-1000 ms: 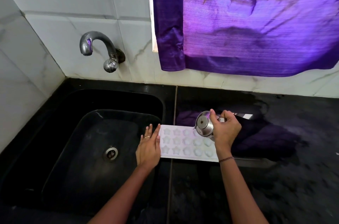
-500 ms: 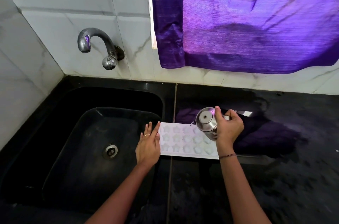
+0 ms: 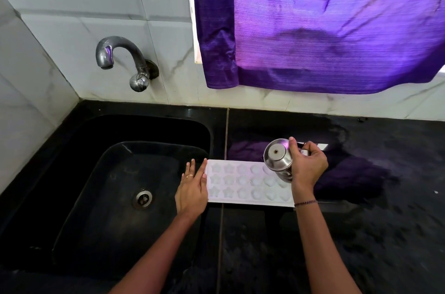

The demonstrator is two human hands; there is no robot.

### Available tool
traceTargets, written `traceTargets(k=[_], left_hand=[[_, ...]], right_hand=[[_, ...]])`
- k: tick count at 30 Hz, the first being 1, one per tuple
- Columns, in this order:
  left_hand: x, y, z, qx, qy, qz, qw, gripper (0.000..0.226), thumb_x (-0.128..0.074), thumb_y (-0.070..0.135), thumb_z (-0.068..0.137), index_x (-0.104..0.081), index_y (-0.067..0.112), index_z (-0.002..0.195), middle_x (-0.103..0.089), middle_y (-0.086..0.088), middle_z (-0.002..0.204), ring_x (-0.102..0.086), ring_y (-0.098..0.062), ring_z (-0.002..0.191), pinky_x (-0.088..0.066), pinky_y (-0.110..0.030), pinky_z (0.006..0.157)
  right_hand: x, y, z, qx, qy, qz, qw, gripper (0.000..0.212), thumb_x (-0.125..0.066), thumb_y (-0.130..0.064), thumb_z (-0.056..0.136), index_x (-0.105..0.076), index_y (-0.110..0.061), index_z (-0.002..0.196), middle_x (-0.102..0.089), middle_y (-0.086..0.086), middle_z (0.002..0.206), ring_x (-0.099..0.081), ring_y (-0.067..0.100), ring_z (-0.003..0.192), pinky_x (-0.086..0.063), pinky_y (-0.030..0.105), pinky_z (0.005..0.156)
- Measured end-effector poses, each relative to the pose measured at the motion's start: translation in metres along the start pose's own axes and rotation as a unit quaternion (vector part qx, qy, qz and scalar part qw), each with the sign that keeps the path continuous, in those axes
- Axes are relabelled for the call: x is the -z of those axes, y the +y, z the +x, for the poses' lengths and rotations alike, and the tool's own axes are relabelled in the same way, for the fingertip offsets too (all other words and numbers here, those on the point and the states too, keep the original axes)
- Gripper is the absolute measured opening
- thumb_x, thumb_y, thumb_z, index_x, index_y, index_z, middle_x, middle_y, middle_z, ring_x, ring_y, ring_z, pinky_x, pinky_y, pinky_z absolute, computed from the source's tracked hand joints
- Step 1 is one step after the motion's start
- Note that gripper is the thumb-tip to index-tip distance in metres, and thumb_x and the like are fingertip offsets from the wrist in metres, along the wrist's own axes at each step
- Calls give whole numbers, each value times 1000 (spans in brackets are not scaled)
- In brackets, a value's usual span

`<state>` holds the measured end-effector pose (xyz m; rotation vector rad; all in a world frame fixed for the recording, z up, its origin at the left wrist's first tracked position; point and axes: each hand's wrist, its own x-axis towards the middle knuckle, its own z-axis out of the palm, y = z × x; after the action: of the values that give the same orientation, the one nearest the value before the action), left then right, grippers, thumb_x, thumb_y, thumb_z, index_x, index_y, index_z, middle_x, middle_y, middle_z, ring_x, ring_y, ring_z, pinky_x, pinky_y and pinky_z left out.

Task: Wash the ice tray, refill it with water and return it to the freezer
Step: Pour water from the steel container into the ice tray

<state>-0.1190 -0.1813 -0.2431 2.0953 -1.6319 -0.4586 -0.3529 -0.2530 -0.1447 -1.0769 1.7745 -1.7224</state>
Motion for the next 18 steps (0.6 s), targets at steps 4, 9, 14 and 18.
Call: traceTargets(k=[4,9,14,18], left_hand=[[0,1,0,0,4,4,1000,63,0,50,87,-19,39,147,-10,1,159,0,-10,146,-16,-34,119],[0,0,0,-3,8,11,1000,68,3,51,84,-20,38,147,-10,1,159,-1,-11,146,-14,-34,120],[1,1,0,-1,5,16,1000,70,5,51,83,-20,38,147,-9,2,159,-2,-11,146,-14,-34,120],[1,1,-1,-2,8,15,1000,70,4,51,83,-21,38,147,-11,1,159,-3,-11,146,-14,-35,120]], right_hand=[[4,3,1,26,2,-21,999,46,-75,-17,78,-41,6,57,-42,12,55,-33,10,51,-34,13,48],[5,4,1,70,-7,-41,997,47,-75,-16,78,-39,4,55,-39,12,53,-31,14,51,-31,15,48],[6,0,0,93,-7,-48,994,47,-76,-13,77,-37,1,53,-40,15,52,-29,12,51,-30,15,47],[6,0,-2,101,-7,-50,994,47,-76,-13,77,-37,-4,53,-38,9,52,-27,8,49,-31,13,47]])
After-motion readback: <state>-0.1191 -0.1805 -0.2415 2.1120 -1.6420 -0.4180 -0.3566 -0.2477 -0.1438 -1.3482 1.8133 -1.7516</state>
